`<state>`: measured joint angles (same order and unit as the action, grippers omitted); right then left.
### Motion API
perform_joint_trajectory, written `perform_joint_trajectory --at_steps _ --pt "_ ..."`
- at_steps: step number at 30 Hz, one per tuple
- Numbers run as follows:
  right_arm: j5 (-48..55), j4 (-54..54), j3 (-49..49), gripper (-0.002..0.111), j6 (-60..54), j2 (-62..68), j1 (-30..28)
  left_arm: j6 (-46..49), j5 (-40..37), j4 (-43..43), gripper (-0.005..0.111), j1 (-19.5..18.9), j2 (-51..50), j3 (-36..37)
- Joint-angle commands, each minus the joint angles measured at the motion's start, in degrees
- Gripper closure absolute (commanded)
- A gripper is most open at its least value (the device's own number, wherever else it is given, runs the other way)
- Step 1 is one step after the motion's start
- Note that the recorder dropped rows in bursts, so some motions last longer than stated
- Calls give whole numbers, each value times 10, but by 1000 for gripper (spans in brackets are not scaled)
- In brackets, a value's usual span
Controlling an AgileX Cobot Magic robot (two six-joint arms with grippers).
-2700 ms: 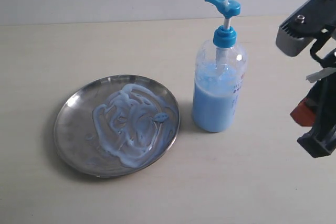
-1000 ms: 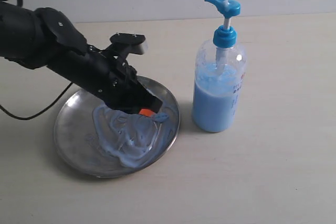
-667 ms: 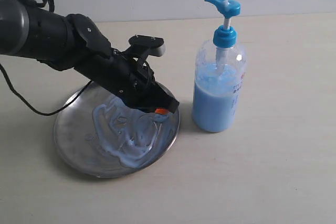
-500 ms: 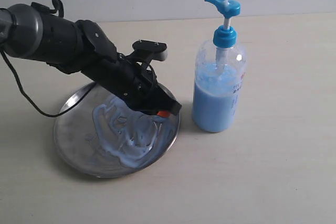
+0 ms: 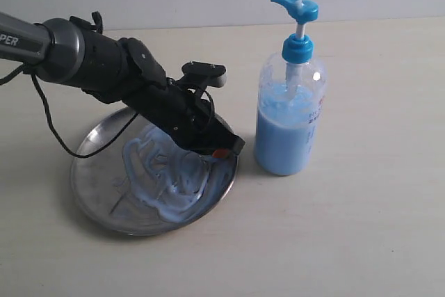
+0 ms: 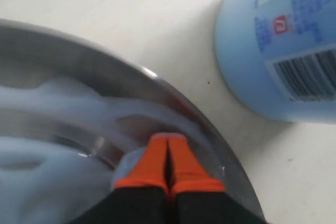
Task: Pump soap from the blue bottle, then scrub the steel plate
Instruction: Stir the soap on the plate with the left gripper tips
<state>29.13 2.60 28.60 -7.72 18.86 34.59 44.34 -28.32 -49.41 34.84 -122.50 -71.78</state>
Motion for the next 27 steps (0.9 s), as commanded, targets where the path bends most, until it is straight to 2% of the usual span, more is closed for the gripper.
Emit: perform_joint_trajectory --at_steps 1,6,12,23,27 --pt "-10 3 -3 108 4 -2 0 -30 -6 0 107 -23 1 -5" --pt "-10 5 -3 108 4 -2 0 -31 -65 8 107 -49 1 -5" --pt "-10 5 -3 108 4 -2 0 -31 -125 7 107 -42 1 -5" --pt "-10 3 -3 108 4 -2 0 -31 -22 -24 107 -34 0 -5" --pt "-10 3 -3 108 4 -2 0 -31 -13 -17 107 -36 0 -5"
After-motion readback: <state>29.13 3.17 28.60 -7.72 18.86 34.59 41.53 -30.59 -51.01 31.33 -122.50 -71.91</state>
